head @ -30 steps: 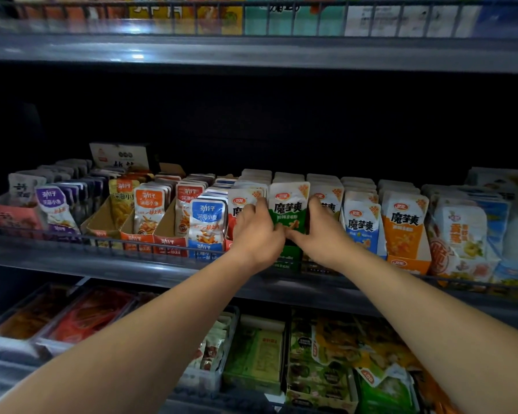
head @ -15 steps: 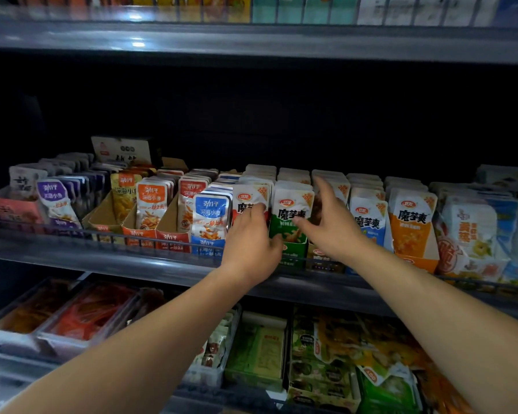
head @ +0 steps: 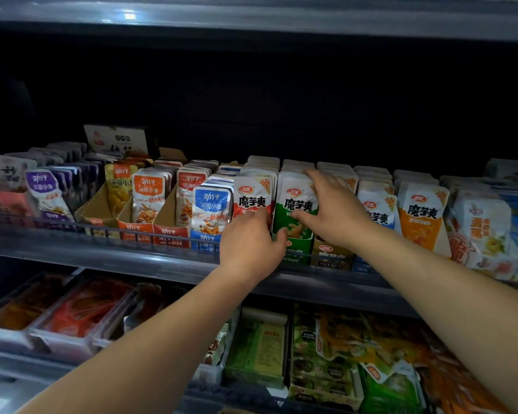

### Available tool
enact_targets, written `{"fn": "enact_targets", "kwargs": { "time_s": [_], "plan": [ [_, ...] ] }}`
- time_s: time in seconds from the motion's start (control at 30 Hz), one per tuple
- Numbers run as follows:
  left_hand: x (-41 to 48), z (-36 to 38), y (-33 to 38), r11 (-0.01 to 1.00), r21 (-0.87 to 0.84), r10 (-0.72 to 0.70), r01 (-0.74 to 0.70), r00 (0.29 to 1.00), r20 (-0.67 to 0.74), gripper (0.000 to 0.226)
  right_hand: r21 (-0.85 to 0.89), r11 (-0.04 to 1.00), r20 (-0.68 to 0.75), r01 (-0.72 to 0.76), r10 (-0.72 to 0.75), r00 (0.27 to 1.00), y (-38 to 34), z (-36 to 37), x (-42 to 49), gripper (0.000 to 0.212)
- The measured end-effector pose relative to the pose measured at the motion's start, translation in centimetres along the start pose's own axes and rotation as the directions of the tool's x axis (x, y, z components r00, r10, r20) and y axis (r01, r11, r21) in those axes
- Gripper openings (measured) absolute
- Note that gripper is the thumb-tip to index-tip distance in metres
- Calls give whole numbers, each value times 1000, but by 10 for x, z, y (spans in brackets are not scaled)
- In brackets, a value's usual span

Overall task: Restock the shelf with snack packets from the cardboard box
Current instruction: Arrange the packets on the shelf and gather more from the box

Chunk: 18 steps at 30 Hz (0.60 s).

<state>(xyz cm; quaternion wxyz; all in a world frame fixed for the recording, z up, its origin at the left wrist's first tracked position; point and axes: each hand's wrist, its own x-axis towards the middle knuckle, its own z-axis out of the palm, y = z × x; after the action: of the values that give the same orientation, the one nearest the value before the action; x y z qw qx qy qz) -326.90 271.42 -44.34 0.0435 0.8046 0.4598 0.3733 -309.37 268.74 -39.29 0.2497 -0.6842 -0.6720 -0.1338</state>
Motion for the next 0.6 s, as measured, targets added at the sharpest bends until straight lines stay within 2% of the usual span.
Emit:
{"fn": "enact_targets", "kwargs": {
  "time_s": [0.2, 0.43, 0.53, 0.6],
  "plan": [
    [-1, -2, 1, 1000, -13, -10, 10, 1000, 19, 31, -45, 999, -17, 28, -28, 999, 1, 3, 12, 81],
    [-2, -3, 2, 1000, -12, -12, 12, 1000, 25, 32, -113, 993, -3, -15, 15, 1000, 3, 7, 14, 90],
    [-2, -4, 2, 999, -27, -18, 19, 1000, 22, 31, -78, 997, -7, -10, 9, 1000, 2, 7, 11, 97],
    [-2, -4, 2, 999, -30, -20, 21, 1000, 21, 32, -52, 998, -39, 33, -36, 999, 3, 5, 8, 94]
  ]
}}
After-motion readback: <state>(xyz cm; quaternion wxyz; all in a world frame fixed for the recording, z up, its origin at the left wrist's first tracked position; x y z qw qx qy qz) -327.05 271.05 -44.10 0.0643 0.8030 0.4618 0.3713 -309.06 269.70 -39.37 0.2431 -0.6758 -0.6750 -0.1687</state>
